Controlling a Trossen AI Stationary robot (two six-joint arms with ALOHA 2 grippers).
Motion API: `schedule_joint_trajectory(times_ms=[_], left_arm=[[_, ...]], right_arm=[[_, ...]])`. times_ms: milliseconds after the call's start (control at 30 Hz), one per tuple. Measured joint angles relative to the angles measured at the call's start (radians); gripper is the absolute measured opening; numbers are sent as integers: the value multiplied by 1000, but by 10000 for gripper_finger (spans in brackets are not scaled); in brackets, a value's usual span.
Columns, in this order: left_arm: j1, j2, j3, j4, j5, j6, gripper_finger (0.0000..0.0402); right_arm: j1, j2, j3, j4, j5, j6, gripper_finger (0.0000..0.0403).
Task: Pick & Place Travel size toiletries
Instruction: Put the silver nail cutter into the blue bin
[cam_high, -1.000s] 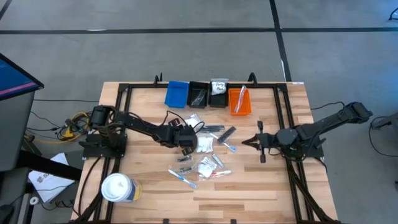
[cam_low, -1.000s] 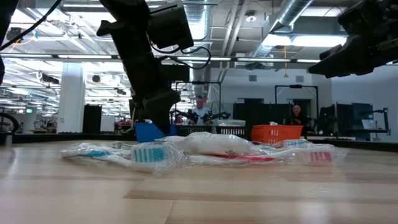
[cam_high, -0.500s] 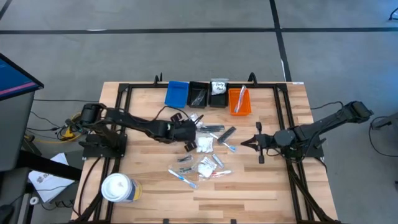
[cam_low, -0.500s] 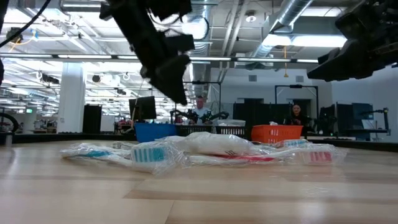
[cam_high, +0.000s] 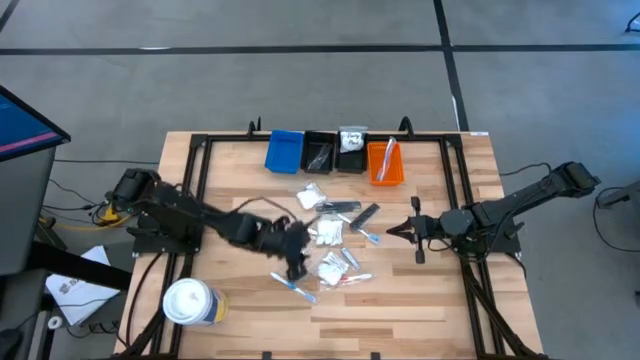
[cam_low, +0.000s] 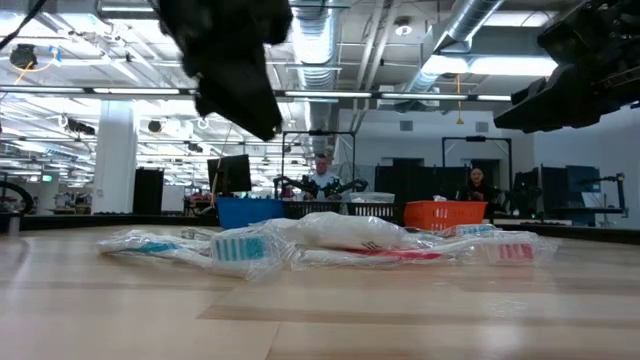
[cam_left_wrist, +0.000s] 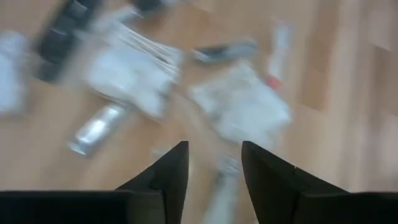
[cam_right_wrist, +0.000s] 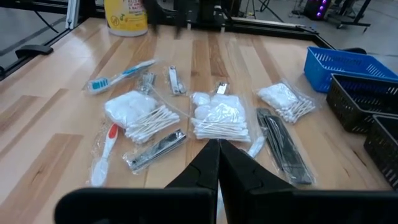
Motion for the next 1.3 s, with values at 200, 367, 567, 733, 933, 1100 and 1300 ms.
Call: schedule_joint_trajectory(times_ms=[200,367,567,733,933,1100,1300], left_arm=[[-102,0,1,-38,-52,-106,132],[-82,0,-4,-128,-91,-132,149],[-34,1,-55,-84,-102,-101,178],[-36,2,-138,17,-89,-76,184],[-63,2,-199,131,-170,64,183],[-30,2,-219,155,-196,187,197],[9,2,-221,183,-75,190,217]], right_arm=[[0,0,0,13,0,1,0],[0,0,1,38,0,-2,0],[-14,0,1,50,1,-61,0],[-65,0,1,87,3,-135,0],[-186,76,2,279,-4,-209,0],[-299,251,2,516,-26,-245,0],[-370,485,2,768,-64,-247,0]])
